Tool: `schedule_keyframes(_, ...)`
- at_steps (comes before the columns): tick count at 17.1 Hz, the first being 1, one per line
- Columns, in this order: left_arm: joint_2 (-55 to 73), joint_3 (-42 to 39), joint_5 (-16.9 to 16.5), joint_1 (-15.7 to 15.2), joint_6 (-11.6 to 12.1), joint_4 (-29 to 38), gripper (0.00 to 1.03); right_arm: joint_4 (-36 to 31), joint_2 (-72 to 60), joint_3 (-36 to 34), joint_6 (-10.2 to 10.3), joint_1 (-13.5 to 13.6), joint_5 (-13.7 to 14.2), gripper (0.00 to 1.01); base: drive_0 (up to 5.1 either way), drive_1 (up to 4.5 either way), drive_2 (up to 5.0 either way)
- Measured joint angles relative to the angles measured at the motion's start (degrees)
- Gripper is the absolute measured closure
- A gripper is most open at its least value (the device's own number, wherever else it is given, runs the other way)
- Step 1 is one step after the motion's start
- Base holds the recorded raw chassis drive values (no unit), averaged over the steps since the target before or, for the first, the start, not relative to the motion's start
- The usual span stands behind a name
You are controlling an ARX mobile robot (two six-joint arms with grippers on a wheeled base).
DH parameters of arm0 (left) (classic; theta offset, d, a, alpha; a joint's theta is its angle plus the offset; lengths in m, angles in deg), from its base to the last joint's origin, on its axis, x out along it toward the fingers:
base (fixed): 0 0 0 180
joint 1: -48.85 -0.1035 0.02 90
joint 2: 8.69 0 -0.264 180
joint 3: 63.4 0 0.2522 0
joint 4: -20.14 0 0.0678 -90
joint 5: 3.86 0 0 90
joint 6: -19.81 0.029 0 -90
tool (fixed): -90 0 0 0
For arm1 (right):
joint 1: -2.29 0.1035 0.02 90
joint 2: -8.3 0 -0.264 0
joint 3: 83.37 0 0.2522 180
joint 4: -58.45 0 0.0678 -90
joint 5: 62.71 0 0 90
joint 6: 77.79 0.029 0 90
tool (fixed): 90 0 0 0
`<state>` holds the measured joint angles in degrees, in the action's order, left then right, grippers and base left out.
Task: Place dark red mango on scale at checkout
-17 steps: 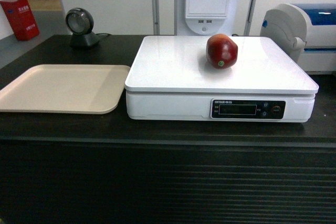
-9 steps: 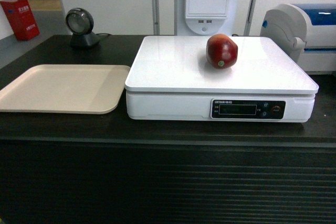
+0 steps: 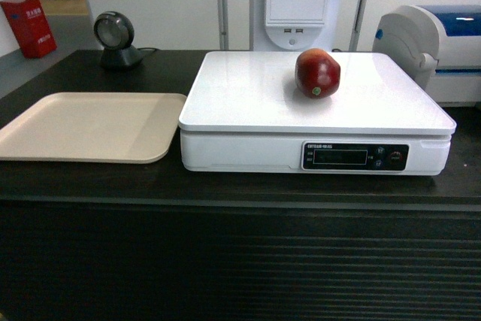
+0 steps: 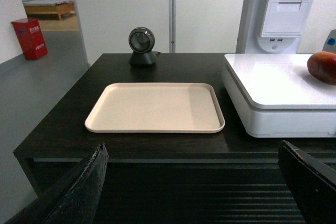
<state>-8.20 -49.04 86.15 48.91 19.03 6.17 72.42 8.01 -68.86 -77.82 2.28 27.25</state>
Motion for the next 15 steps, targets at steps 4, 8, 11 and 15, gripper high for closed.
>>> schedule_keyframes(4,0.0,0.0,0.0,0.0,0.0,0.0,0.05,0.0,0.0,0.0,0.0,0.0,0.0,0.03,0.0,0.0,0.0)
schedule_keyframes(8,0.0,0.0,0.0,0.0,0.0,0.0,0.05,0.0,0.0,0.0,0.0,0.0,0.0,0.03,0.0,0.0,0.0)
schedule_keyframes(11,0.0,0.0,0.0,0.0,0.0,0.0,0.05,0.0,0.0,0.0,0.0,0.0,0.0,0.03,0.0,0.0,0.0)
schedule_keyframes(15,0.0,0.0,0.0,0.0,0.0,0.0,0.05,0.0,0.0,0.0,0.0,0.0,0.0,0.03,0.0,0.0,0.0)
